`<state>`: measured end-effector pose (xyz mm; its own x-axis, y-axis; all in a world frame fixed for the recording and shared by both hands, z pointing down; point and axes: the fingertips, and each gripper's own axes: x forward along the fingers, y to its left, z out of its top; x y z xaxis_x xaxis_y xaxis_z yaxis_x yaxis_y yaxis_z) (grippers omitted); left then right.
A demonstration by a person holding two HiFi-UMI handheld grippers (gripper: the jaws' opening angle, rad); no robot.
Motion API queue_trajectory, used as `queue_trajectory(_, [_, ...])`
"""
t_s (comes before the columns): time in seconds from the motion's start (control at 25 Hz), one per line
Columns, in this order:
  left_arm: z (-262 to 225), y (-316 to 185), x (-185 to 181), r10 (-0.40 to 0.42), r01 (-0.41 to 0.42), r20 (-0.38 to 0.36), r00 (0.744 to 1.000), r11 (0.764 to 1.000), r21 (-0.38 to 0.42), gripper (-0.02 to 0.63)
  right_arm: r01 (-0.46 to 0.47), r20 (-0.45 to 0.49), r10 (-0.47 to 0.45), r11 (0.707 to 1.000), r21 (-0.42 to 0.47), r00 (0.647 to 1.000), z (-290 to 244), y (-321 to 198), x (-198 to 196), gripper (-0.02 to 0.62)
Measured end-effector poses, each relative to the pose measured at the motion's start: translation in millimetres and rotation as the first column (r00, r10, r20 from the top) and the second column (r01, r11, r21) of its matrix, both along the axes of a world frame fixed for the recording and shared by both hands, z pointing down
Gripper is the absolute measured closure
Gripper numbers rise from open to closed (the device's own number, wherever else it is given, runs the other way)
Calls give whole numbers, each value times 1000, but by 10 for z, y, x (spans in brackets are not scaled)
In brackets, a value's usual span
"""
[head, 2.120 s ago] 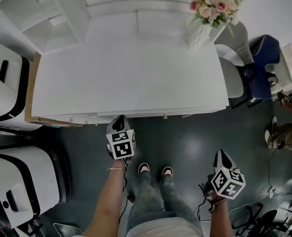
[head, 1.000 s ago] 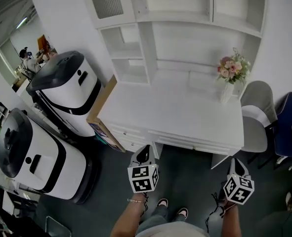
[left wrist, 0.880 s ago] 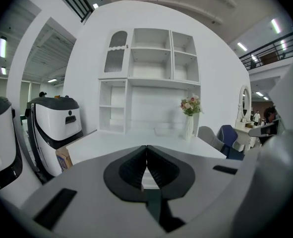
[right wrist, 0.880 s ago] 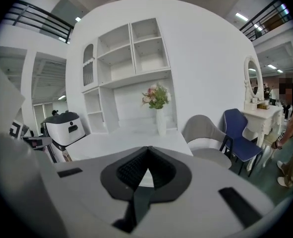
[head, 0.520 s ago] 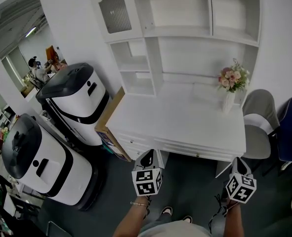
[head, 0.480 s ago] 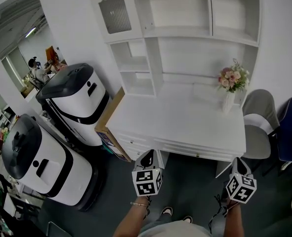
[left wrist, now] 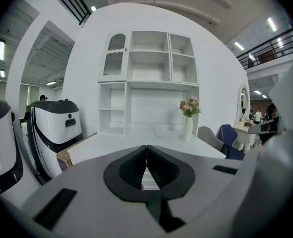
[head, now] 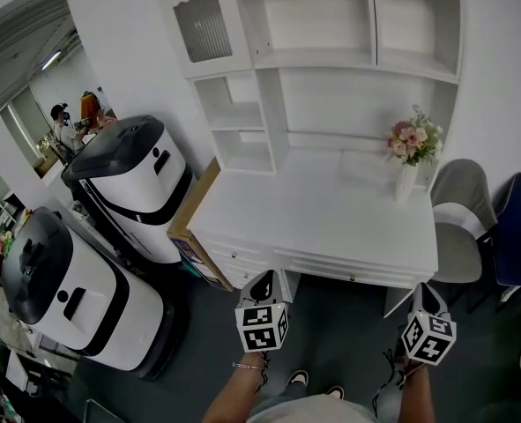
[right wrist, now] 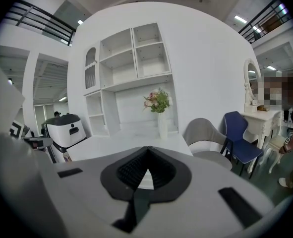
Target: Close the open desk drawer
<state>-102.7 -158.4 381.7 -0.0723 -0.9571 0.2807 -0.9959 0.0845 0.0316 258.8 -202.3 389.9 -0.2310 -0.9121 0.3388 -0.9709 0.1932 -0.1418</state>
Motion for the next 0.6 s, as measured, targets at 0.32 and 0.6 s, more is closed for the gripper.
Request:
queue_trajectory(0.32, [26, -19, -45, -4, 4, -11, 1000, 1000, -1, 588, -3, 5, 3, 1000, -7, 1000, 19, -6, -47, 591])
queue_trajectory(0.6, [61, -38, -112, -12, 12, -16, 1000, 1000, -3, 588, 1, 7, -1, 1000, -9, 1000, 42, -9, -93, 591])
